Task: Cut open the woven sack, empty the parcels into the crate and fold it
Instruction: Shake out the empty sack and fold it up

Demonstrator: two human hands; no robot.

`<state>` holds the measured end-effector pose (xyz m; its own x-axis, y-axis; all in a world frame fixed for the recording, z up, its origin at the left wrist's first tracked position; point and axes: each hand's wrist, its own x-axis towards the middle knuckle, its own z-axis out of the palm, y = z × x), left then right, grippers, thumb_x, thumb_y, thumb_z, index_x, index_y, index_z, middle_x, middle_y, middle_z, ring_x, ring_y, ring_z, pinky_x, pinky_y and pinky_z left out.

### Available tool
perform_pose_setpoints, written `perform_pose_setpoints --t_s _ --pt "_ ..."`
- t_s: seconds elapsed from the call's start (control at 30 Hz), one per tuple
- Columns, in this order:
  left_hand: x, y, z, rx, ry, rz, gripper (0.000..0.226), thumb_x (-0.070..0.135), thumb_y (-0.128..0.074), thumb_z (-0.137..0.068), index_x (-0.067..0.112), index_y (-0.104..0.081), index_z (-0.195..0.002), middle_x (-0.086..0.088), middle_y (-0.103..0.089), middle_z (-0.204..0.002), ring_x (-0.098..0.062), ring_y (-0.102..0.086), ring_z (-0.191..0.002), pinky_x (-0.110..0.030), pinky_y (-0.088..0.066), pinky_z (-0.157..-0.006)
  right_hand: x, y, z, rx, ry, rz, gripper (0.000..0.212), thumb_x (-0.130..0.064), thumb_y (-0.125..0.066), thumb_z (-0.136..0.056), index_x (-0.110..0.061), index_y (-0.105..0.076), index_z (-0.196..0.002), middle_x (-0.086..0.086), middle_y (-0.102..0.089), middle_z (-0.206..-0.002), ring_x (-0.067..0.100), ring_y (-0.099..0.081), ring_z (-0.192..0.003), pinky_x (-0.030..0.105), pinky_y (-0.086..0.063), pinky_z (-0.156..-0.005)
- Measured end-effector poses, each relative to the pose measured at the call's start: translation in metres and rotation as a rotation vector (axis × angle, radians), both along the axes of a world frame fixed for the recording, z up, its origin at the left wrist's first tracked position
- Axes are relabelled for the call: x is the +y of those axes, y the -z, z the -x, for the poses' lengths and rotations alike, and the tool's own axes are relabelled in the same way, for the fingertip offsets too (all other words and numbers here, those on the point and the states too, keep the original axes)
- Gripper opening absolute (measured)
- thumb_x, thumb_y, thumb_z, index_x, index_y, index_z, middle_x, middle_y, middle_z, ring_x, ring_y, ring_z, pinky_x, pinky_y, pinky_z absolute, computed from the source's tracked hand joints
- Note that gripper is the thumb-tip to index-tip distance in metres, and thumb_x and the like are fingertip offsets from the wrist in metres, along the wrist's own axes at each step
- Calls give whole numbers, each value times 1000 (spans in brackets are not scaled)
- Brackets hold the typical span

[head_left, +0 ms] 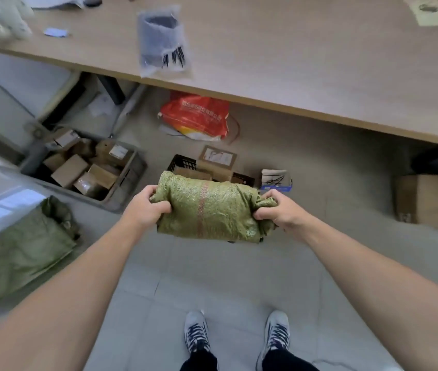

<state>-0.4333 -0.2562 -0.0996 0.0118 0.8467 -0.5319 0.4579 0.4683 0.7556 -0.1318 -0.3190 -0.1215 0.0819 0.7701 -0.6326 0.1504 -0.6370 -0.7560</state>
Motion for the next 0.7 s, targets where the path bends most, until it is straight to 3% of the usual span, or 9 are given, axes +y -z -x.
perform_pose_setpoints --t_s 0.17,0.33,0.53,0.63,0.7 --pt "-13 99 -7 94 28 55 33 21 -63 -54 23 -59 -86 -6 -65 -79 -26 -62 -73 -39 -55 -69 -11 104 -11 3 -63 44 34 -8 -80 -66 -19 -53 -85 3 -57 -72 15 -49 -60 24 -37 -50" --pt "-15 197 -20 160 37 52 37 20 -64 -55 24 -60 -91 -5 -68 -83 -25 -64 -73 -41 -56 -70 -14 216 -20 36 -8 2 33 -11 -79 -65 -18 -57 -88 6 -61 -80 20 -54 -71 30 -42 -65" --pt "-15 306 -23 258 69 99 34 20 -64 -57 21 -61 -91 -5 -67 -85 -26 -64 -76 -35 -54 -66 -20 330 -16 79 -38 35 37 -21 -77 -54 -21 -57 -84 2 -61 -77 19 -57 -69 30 -46 -64" --pt "-14 369 -25 286 91 121 33 12 -67 -69 14 -61 -101 -6 -66 -89 -23 -63 -77 -33 -53 -67 -24 395 -12 53 -72 64 49 -28 -78 -50 -21 -60 -95 4 -67 -89 23 -65 -83 37 -53 -74" --pt "-13 402 -26 309 103 137 33 10 -67 -73 14 -61 -105 -7 -68 -94 -22 -63 -79 -33 -53 -68 -24 428 -10 41 -59 76 45 -24 -79 -58 -19 -60 -99 4 -67 -90 22 -64 -84 34 -53 -72"
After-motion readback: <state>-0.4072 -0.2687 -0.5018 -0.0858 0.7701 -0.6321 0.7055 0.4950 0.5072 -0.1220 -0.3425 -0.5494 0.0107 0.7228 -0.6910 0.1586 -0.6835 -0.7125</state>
